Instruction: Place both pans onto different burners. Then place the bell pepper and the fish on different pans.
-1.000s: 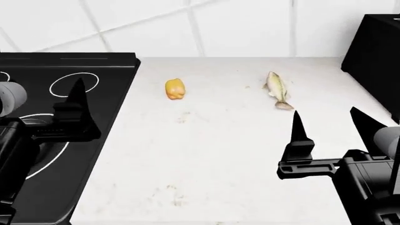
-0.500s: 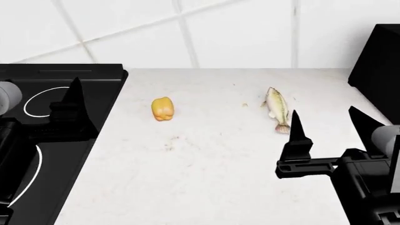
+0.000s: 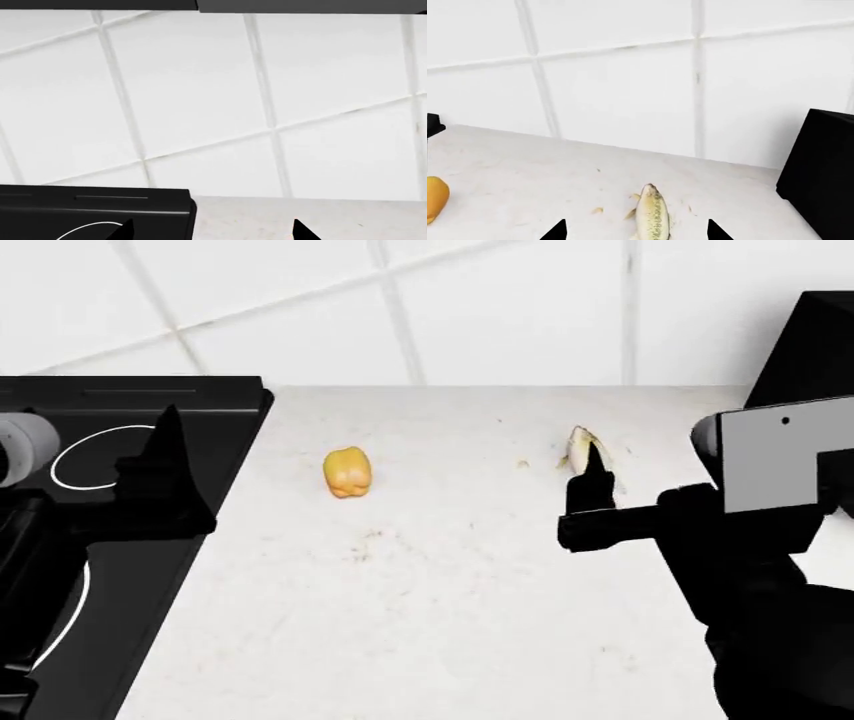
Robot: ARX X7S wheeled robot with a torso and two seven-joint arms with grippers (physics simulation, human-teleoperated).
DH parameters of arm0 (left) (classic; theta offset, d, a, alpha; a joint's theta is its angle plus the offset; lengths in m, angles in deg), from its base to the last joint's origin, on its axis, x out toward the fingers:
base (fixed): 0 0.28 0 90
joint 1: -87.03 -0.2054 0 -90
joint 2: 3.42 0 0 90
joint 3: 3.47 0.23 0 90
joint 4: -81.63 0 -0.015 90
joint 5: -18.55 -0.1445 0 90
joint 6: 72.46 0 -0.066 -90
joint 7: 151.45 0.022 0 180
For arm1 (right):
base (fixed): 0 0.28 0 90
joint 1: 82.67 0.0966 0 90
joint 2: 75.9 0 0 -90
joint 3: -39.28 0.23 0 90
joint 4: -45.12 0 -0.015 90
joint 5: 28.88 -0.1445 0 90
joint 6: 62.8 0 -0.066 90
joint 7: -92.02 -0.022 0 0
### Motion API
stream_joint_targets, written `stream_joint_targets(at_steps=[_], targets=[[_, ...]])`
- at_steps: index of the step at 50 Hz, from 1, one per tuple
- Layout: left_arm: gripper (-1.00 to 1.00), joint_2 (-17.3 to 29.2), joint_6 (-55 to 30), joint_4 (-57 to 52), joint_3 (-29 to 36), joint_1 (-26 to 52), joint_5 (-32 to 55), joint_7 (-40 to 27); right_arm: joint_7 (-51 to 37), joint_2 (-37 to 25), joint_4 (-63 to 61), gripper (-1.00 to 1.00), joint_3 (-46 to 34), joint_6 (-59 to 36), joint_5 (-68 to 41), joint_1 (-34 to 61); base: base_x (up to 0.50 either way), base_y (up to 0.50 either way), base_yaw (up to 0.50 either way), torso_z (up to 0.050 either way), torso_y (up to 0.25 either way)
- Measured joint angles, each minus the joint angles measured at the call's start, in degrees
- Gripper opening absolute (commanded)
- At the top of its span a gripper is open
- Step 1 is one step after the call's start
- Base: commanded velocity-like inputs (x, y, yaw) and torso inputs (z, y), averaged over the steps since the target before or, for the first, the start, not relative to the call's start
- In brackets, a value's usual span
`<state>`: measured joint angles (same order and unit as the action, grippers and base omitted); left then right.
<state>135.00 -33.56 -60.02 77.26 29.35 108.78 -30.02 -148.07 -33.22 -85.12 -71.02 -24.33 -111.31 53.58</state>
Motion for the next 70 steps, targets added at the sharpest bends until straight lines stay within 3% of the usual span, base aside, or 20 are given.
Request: stream_joint_targets(at_steps=[17,70], targets=[[1.00,0.2,0.3,0.1,0.2,0.5,0.1,0.1,8.4,5.9,16.1,1.00,-7.2,-4.0,6.8,9.9,0.00,0.00,0.00,0.000,0.000],[1.00,0.7,1.7,-0.7,-1.0,-1.1,-1.4,1.9,23.4,17.2,50.1,1.00,-18.7,-5.7,19.3,23.3,0.00,0.00,0.00,0.000,0.000]])
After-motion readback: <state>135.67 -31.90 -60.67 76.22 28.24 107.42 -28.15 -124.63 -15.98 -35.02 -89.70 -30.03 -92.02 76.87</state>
